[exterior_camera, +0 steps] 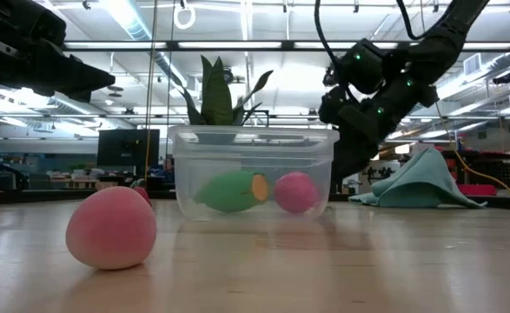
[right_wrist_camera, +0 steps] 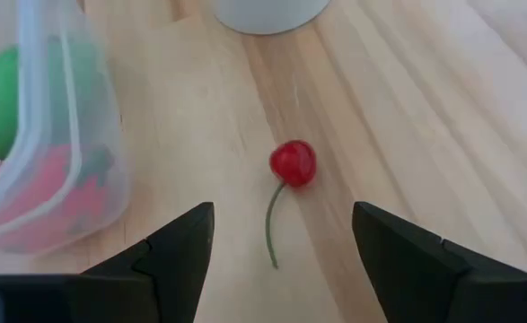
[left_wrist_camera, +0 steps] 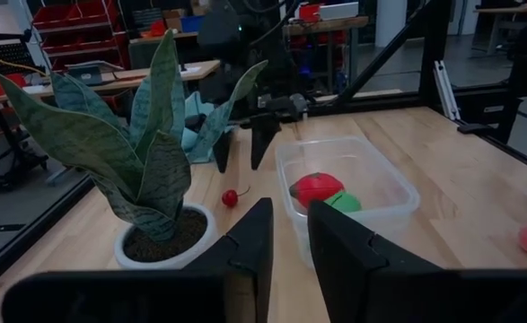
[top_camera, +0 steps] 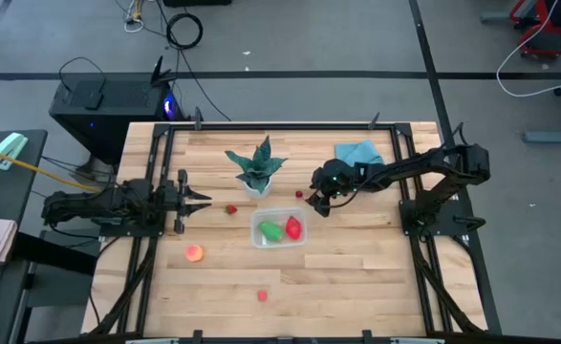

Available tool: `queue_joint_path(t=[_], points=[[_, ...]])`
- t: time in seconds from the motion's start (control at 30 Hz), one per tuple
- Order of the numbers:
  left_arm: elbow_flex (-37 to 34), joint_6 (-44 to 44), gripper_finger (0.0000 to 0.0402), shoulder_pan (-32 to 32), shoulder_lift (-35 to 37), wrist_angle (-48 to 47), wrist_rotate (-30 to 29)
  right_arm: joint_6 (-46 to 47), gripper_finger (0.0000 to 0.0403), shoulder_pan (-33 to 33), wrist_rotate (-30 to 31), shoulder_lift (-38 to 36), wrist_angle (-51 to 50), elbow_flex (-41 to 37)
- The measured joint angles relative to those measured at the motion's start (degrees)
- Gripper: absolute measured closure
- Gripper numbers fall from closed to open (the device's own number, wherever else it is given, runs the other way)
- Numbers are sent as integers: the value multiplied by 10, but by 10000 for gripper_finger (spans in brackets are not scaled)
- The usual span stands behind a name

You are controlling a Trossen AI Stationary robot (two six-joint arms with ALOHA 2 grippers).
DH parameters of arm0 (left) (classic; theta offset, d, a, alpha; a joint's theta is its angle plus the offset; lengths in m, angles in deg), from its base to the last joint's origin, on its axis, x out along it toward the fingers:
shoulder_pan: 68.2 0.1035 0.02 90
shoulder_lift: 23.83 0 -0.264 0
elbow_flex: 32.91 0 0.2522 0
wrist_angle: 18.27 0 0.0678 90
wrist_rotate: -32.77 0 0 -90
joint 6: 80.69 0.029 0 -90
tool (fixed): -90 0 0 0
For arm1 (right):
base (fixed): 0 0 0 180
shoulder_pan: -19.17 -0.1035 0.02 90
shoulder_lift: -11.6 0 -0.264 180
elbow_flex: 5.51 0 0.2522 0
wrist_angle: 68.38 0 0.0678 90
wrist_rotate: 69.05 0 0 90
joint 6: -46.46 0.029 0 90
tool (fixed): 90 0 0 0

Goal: Pick and placing Produce into tupperware
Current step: Put the cherry into the transparent container

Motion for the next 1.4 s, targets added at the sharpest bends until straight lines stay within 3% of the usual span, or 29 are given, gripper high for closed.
queue_joint_path(t=[0.77, 1.23, 1.4], points=[[0, 0, 315, 0, 0, -1, 0, 33, 139, -4, -1, 82, 111, -27], [0, 0, 316, 0, 0, -1, 0, 37, 239, -5, -2, 83, 101, -27], [0, 0, 319, 0, 0, -1, 0, 32, 244, -16, -23, 83, 71, -26]])
